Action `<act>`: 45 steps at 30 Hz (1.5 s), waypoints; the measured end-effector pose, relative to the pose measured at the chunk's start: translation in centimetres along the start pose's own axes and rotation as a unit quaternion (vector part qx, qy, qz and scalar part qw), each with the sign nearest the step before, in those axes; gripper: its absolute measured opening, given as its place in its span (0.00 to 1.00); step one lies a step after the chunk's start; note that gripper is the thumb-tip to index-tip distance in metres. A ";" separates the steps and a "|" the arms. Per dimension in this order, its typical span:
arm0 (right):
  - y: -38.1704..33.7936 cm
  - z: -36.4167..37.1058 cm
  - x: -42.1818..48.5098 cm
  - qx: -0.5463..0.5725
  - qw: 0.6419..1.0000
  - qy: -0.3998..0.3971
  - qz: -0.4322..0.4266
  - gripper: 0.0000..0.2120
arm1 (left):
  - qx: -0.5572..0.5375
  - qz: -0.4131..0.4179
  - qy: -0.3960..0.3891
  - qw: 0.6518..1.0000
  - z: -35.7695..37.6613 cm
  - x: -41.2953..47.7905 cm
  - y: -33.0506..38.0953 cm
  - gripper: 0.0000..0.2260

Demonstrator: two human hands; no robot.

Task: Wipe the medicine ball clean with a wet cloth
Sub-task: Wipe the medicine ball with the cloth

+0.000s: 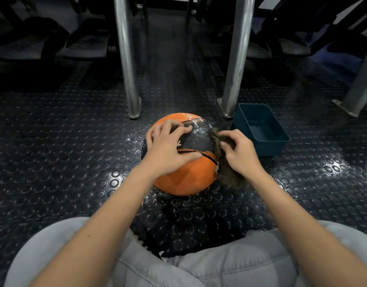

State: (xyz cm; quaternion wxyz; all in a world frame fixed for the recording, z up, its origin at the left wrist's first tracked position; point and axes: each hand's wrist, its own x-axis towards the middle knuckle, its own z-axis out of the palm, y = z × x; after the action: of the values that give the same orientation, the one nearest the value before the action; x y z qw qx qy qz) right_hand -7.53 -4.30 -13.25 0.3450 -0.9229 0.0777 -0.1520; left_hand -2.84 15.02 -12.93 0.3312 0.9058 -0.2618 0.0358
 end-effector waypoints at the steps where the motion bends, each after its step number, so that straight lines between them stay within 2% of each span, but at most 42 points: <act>1: -0.1 -0.1 0.2 -0.002 1.000 -0.010 -0.002 0.12 | -0.001 0.021 -0.015 1.000 -0.2 0.1 -0.4 0.34; 3: -0.4 -0.1 0.6 0.004 1.000 -0.019 0.008 0.12 | -0.023 0.056 -0.046 0.997 -0.2 -0.1 -0.9 0.41; 8: -2.0 1.0 0.2 0.013 0.999 0.015 0.051 0.13 | -0.042 0.067 -0.076 0.994 -0.2 -0.2 -2.0 0.47; 11: -3.5 1.4 -1.6 -0.037 0.999 0.019 -0.001 0.13 | -0.037 0.069 -0.077 0.994 -0.2 -0.1 -2.1 0.49; 14: -5.0 1.8 -3.5 -0.076 0.992 -0.028 -0.099 0.13 | -0.048 0.069 -0.044 0.996 0.4 -0.5 -1.8 0.49; 16: -5.1 1.5 -3.6 -0.116 0.985 -0.034 -0.126 0.12 | -0.052 0.070 -0.039 0.995 0.5 -0.6 -1.8 0.49; 18: -4.1 0.8 -2.2 -0.136 0.986 -0.004 -0.093 0.12 | -0.052 0.067 -0.055 0.995 0.3 -0.7 -1.7 0.50; 20: -2.9 0.0 -0.4 -0.105 0.994 0.011 -0.019 0.12 | -0.050 0.061 -0.064 0.995 0.3 -0.7 -1.5 0.49; 22: -2.9 0.0 -0.2 -0.084 0.996 0.015 0.000 0.12 | -0.045 0.061 -0.057 0.996 0.5 -0.8 -1.3 0.49; 26: -5.2 1.5 -3.3 -0.115 0.983 -0.008 -0.144 0.11 | -0.053 0.064 -0.043 0.996 1.0 -1.2 -1.5 0.49; 27: -5.2 1.4 -3.3 -0.125 0.979 -0.016 -0.159 0.11 | -0.055 0.065 -0.042 0.996 0.9 -1.3 -1.5 0.49; 28: -4.9 1.1 -2.8 -0.133 0.980 -0.014 -0.148 0.11 | -0.056 0.064 -0.043 0.995 0.8 -1.3 -1.4 0.49; 30: -3.5 0.3 -0.9 -0.145 0.987 -0.001 -0.074 0.11 | -0.051 0.061 -0.048 0.996 0.7 -1.4 -1.1 0.49; 33: -2.0 -0.5 0.4 -0.105 0.994 0.011 0.012 0.12 | -0.044 0.064 -0.049 0.996 0.8 -1.3 -0.7 0.48; 35: -2.7 0.0 -0.4 -0.097 0.995 0.016 -0.013 0.11 | -0.040 0.062 -0.045 0.996 1.0 -1.4 -0.7 0.48; 40: -5.6 1.6 -3.6 -0.124 0.979 -0.024 -0.159 0.11 | -0.057 0.053 -0.015 0.997 1.1 -1.5 -1.2 0.47; 42: -5.1 1.2 -2.7 -0.127 0.981 -0.016 -0.147 0.11 | -0.064 0.053 -0.025 0.996 0.9 -1.4 -1.0 0.47; 45: -3.7 0.3 -0.4 -0.110 0.992 0.002 -0.062 0.11 | -0.049 0.055 -0.043 0.996 0.7 -1.2 -0.5 0.48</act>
State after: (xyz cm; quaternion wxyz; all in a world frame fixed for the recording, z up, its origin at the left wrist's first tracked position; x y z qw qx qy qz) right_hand -7.69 -1.21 -11.14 0.2307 -0.9581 0.0373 -0.1655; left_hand -3.67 15.41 -14.07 0.3615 0.8732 -0.3269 0.0022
